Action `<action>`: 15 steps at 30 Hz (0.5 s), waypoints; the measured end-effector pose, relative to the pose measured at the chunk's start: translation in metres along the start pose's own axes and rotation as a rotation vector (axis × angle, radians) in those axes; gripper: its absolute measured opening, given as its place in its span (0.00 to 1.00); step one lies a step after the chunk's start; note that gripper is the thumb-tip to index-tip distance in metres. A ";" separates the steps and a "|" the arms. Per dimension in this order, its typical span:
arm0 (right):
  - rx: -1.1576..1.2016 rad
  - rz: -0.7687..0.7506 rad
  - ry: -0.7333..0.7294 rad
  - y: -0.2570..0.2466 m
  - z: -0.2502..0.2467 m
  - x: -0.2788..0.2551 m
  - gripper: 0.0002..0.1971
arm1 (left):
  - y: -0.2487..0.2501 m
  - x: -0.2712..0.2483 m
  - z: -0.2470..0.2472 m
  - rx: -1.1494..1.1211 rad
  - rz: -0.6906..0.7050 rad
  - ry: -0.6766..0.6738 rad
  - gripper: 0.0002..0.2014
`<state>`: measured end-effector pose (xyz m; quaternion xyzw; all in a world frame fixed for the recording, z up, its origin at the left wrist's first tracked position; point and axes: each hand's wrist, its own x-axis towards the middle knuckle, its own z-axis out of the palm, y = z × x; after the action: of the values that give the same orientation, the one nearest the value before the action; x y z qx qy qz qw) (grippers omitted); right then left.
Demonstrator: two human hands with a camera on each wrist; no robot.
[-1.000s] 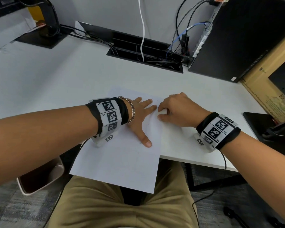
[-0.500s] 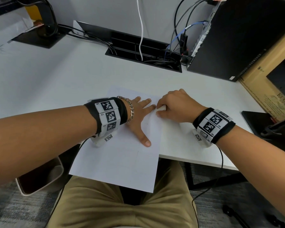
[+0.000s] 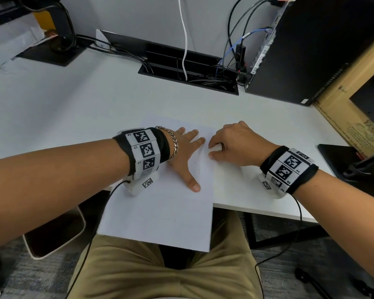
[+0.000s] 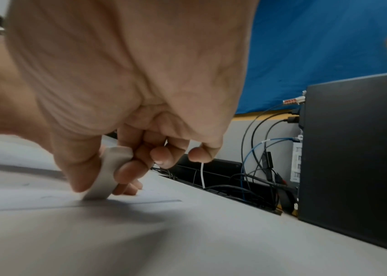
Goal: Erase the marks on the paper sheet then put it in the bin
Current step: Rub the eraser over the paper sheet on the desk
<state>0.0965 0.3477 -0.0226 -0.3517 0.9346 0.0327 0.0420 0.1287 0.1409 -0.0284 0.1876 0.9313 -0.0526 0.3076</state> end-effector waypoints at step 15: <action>-0.005 0.030 0.003 -0.001 -0.003 0.006 0.15 | 0.003 -0.002 -0.001 0.024 -0.024 0.039 0.73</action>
<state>0.0931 0.3428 -0.0207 -0.3379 0.9397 0.0351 0.0391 0.1307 0.1435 -0.0262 0.1813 0.9386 -0.0639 0.2864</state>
